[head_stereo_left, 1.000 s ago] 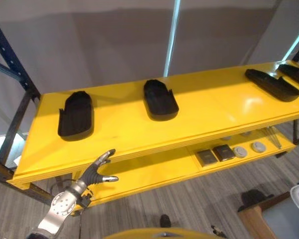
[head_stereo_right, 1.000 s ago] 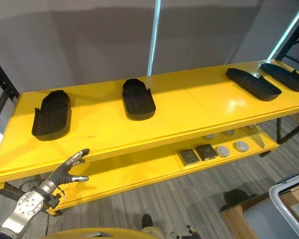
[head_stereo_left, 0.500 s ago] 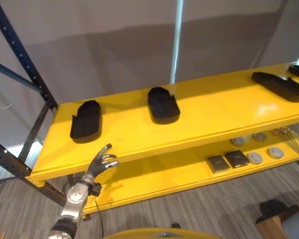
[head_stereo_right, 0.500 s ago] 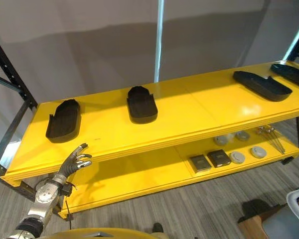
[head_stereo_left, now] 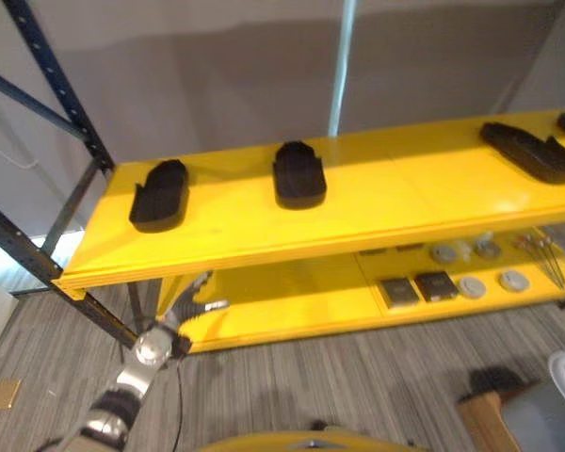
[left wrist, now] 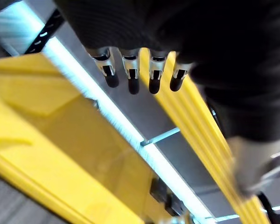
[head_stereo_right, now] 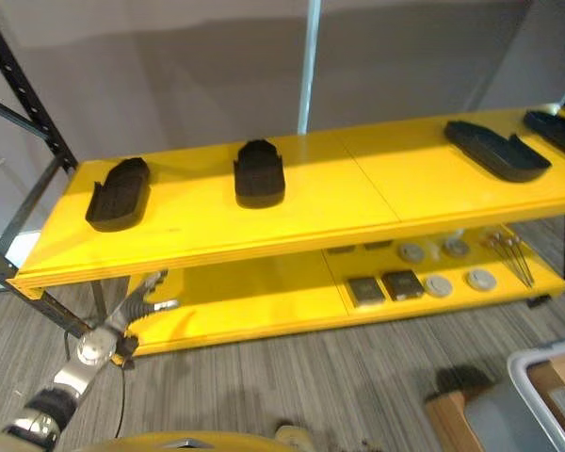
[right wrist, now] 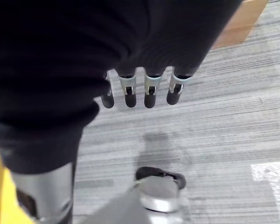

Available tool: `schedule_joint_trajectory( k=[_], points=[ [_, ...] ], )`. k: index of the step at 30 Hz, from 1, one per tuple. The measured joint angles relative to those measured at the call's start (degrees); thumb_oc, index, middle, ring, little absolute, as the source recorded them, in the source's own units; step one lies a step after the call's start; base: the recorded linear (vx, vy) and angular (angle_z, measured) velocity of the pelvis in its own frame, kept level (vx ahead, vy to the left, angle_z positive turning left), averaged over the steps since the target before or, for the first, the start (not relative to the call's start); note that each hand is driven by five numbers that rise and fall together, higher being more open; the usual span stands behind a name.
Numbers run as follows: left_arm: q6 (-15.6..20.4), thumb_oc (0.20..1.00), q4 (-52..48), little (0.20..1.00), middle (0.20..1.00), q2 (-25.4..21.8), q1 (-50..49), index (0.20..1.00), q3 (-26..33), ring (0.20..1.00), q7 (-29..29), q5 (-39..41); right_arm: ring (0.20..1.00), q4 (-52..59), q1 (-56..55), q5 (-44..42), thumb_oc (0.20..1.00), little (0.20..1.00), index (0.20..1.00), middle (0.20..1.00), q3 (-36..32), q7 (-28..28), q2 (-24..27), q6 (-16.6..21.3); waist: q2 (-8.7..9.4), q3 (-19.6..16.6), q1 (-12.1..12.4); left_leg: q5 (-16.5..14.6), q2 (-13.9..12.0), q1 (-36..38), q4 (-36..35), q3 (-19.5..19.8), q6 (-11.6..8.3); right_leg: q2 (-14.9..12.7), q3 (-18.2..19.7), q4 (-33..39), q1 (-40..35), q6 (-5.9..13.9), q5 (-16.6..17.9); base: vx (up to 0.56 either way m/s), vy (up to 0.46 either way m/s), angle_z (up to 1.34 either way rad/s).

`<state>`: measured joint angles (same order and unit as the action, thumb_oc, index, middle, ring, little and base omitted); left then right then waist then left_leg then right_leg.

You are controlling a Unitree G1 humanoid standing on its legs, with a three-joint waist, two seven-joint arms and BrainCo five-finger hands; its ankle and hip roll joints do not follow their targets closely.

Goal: Move parts from the plastic box to the shelf.

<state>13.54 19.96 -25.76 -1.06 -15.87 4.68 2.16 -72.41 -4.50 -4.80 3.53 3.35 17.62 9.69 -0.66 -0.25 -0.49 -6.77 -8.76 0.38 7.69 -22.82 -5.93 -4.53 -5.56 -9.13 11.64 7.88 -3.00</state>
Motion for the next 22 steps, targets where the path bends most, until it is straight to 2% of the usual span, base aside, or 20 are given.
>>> schedule_joint_trajectory(
  k=[1, 2, 3, 4, 5, 8, 9, 12, 14, 16, 17, 18, 19, 20, 22],
  points=[
    [3.14, 1.0, -16.41, 1.0, 1.0, -4.75, -1.16, 1.0, 0.24, 1.0, 1.83, 5.88, 1.0, 1.88, -1.55, 0.03, 1.0, 1.0, 1.0, 1.0, -1.14, 1.0, 0.3, 0.27, -0.35, 2.91, 0.18, 1.86, 0.0, 2.51, -3.45, 1.24, -0.08, 1.83, -2.43, 1.05, -0.75, -1.48, 3.54, 0.04, 0.008, 0.34],
    [4.69, 1.0, -17.77, 1.0, 1.0, -4.71, 0.81, 1.0, 0.86, 1.0, 2.5, 8.38, 1.0, 1.93, -1.86, -0.01, 1.0, 1.0, 1.0, 1.0, -1.63, 1.07, -0.09, -0.13, 0.55, 3.59, 0.61, 2.48, 0.59, 3.58, -4.59, 1.21, 0.22, 1.43, -1.83, 0.79, -0.92, -1.74, 3.7, 0.06, 0.015, 0.45],
    [3.93, 1.0, -21.43, 1.0, 1.0, -5.2, 1.06, 1.0, 1.87, 1.0, 3.67, 12.58, 1.0, 2.09, -2.37, 0.03, 1.0, 1.0, 1.0, 1.0, -1.57, 1.01, -0.09, -0.17, 1.19, 3.91, 0.5, 2.86, 1.36, 4.15, -5.72, 0.93, 0.1, 1.4, -1.19, 0.92, -0.59, -1.58, 3.57, 0.0, 0.0, 0.0],
    [3.8, 1.0, -26.82, 1.0, 1.0, -8.44, 1.07, 1.0, 2.65, 1.0, 4.91, 16.18, 1.0, 2.38, -2.56, 0.03, 1.0, 1.0, 1.0, 1.0, -1.45, 0.89, -0.11, -0.11, 1.76, 4.06, 0.51, 3.26, 1.72, 4.65, -7.08, 0.8, 0.27, 1.29, -0.67, 1.22, -0.48, -1.52, 3.55, 0.04, 0.011, -0.12],
    [4.94, 1.0, -30.25, 1.0, 1.0, -11.75, 2.55, 1.0, 2.73, 1.0, 7.47, 20.66, 1.0, 2.8, -3.11, 0.03, 1.0, 1.0, 1.0, 1.0, -1.46, 0.9, -0.16, -0.15, 0.94, 4.34, 0.52, 4.05, 1.88, 4.97, -8.74, 0.83, 0.9, 1.11, -1.04, 3.08, -2.03, -0.83, 4.26, 0.04, 0.008, -0.12],
    [3.92, 1.0, -29.76, 1.0, 1.0, -12.9, 3.57, 1.0, 2.76, 1.0, 11.38, 26.21, 1.0, 3.39, -4.63, 0.41, 1.0, 1.0, 1.0, 1.0, -1.4, 0.2, -0.18, -0.32, 0.53, 3.8, -0.29, 4.36, 2.95, 6.86, -10.42, 0.55, 1.02, 0.6, -0.83, 5.35, -3.66, -0.51, 5.68, 0.05, 0.021, -0.06],
    [3.57, 1.0, -22.42, 1.0, 1.0, -13.26, 1.79, 1.0, 1.01, 1.0, 13.67, 26.39, 1.0, 3.2, -5.74, 0.76, 1.0, 1.0, 1.0, 1.0, -1.47, -0.77, -0.02, -1.1, -0.76, 2.72, -0.44, 4.66, 3.23, 7.68, -11.42, -0.1, 1.11, 0.64, -0.71, 6.76, -4.67, -0.41, 6.43, 0.02, 0.019, -0.2],
    [0.05, 1.0, -7.53, 1.0, 1.0, -13.03, -1.51, 1.0, -0.9, 1.0, 14.17, 22.09, 1.0, 2.26, -6.37, 0.78, 1.0, 1.0, 1.0, 1.0, -1.46, -1.65, 0.03, -1.44, -1.89, 2.04, -1.48, 5.02, 3.42, 8.71, -12.47, -0.81, 1.04, 0.99, -0.88, 8.67, -5.76, -1.43, 8.66, 0.02, 0.02, -0.14],
    [-1.34, 1.0, 10.6, 1.0, 1.0, -8.73, -1.02, 1.0, -2.13, 1.0, 12.87, 13.95, 1.0, 0.81, -5.23, 0.8, 1.0, 1.0, 1.0, 1.0, -1.46, -1.64, 0.45, -1.72, -3.05, 1.27, -1.65, 5.24, 3.46, 8.65, -12.14, -1.01, 0.82, 1.13, -1.03, 9.53, -5.93, -2.74, 9.88, 0.0, 0.014, -0.02],
    [-3.21, 1.0, 31.16, 1.0, 1.0, -1.46, -0.9, 1.0, -0.67, 1.0, 10.4, 5.32, 1.0, -0.96, -3.44, 1.38, 1.0, 1.0, 1.0, 1.0, -1.27, -1.62, 0.6, -2.29, -2.84, 1.41, -2.05, 5.19, 3.64, 8.52, -12.13, -1.17, 0.82, 1.08, -0.92, 9.8, -5.94, -2.95, 10.05, -0.01, 0.021, -0.06],
    [-4.19, 1.0, 37.5, 1.0, 1.0, 0.81, -0.2, 1.0, 0.15, 1.0, 9.56, 2.61, 1.0, -1.01, -2.65, 1.93, 1.0, 1.0, 1.0, 1.0, -1.23, -1.64, 0.59, -2.41, -3.03, 1.27, -2.4, 5.19, 3.72, 8.8, -12.1, -1.22, 0.82, 1.04, -0.73, 9.85, -5.92, -2.95, 10.05, -0.01, 0.038, 0.0],
    [-5.98, 1.0, 41.38, 1.0, 1.0, 3.24, -2.98, 1.0, -1.23, 1.0, 8.81, -2.34, 1.0, -0.98, -1.56, 2.49, 1.0, 1.0, 1.0, 1.0, -0.6, -1.63, 0.43, -2.39, -1.76, 2.07, -2.26, 5.09, 3.95, 8.54, -12.09, -1.11, 0.96, 0.86, -0.64, 9.81, -5.66, -2.96, 10.04, 0.0, 0.04, 0.05],
    [-4.18, 1.0, 48.51, 1.0, 1.0, 5.82, -1.31, 1.0, 0.43, 1.0, 6.84, -4.83, 1.0, -1.04, -0.87, 2.57, 1.0, 1.0, 1.0, 1.0, 0.05, -1.58, 0.5, -2.45, -1.27, 2.22, -1.91, 5.0, 4.01, 8.65, -12.1, -1.09, 1.1, 0.85, -0.63, 9.79, -5.72, -2.94, 10.02, 0.0, 0.054, 0.03],
    [-4.98, 1.0, 54.07, 1.0, 1.0, 7.4, -0.89, 1.0, 0.5, 1.0, 5.66, -6.68, 1.0, -1.06, -0.58, 2.69, 1.0, 1.0, 1.0, 1.0, 0.26, -1.66, 0.48, -2.47, -0.75, 1.95, -1.66, 4.97, 4.11, 8.71, -12.09, -1.23, 1.15, 0.83, -0.32, 9.8, -5.68, -2.89, 9.99, 0.01, 0.037, -0.04],
    [-5.7, 1.0, 56.95, 1.0, 1.0, 8.87, -3.46, 1.0, 1.61, 1.0, 3.86, -10.14, 1.0, -1.07, -0.51, 2.9, 1.0, 1.0, 1.0, 1.0, 0.49, -1.62, 0.07, -2.24, -0.12, 1.62, -1.13, 4.47, 4.14, 8.71, -11.89, -1.4, 1.34, 0.76, -0.07, 9.65, -5.6, -2.55, 9.72, 0.0, 0.025, -0.05]
  ],
)
